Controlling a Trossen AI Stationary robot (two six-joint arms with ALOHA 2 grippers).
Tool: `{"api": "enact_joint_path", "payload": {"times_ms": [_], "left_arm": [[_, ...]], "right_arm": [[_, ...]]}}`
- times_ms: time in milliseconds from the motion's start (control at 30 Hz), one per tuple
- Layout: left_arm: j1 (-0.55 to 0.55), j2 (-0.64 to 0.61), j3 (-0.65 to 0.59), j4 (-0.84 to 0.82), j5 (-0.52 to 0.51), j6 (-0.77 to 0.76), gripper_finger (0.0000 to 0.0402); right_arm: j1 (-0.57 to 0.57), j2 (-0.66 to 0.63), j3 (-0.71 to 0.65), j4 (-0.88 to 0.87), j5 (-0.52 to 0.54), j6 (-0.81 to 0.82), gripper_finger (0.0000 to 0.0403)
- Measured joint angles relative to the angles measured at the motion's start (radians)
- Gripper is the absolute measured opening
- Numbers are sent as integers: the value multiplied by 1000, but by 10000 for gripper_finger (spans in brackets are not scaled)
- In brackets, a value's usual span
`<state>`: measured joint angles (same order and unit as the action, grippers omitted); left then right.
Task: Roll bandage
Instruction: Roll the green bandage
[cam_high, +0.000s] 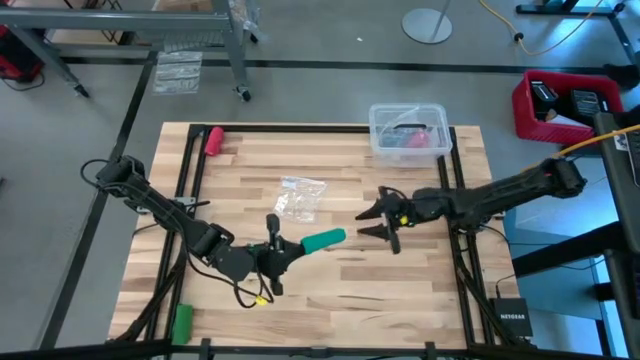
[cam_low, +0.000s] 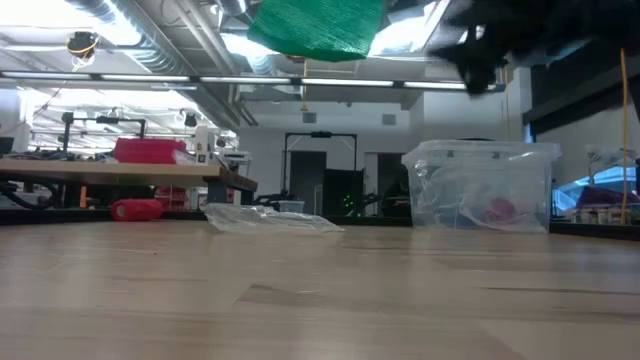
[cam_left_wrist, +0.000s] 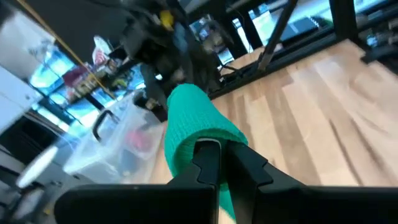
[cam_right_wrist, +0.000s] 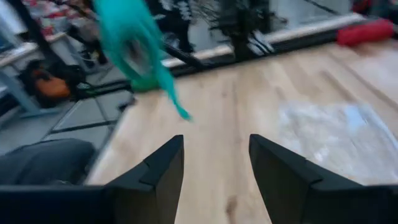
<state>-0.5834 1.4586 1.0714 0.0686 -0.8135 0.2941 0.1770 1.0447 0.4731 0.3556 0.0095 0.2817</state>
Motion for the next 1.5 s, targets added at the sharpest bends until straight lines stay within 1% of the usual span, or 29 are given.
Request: {"api": "enact_joint_path", "payload": {"times_ms": [33,100,200,267,367,433,567,733,833,900,1000,1067,1167,1300,1400,1433,1500], "left_arm": [[0,0,0,0,0,-23,7],[0,0,0,0,-1,-72,7],[0,0,0,1,0,-142,7],[0,0,0,7,0,-152,7],[0,0,0,46,0,-150,7],[1,0,0,69,0,-134,7],[1,0,0,80,4,-125,7],[9,0,0,73,6,-124,7],[10,4,0,74,20,-103,7],[9,6,0,81,28,-90,7],[9,7,0,84,28,-85,7],[9,7,0,106,28,-72,7],[9,7,0,130,26,-39,7],[8,7,0,158,26,-3,7],[8,7,0,163,20,31,7],[8,7,0,162,10,36,7],[9,7,0,171,-30,61,7]], "right_arm": [[-1,25,-26,44,7,14,186],[-1,58,-39,78,-13,53,186],[28,93,-37,127,-28,26,186],[72,123,-39,165,4,-34,186],[117,172,-38,320,56,-117,186],[133,208,-37,406,62,-142,186],[131,278,-32,524,60,-157,186],[131,362,40,527,53,-189,186],[131,401,83,485,110,-226,185],[131,419,108,472,97,-243,179],[130,434,129,471,67,-263,162],[131,447,132,444,93,-264,144],[131,468,131,455,130,-295,110],[131,475,131,482,128,-320,59],[131,476,131,480,53,-309,15],[138,476,131,481,42,-308,9],[161,476,131,481,70,-291,13]]}}
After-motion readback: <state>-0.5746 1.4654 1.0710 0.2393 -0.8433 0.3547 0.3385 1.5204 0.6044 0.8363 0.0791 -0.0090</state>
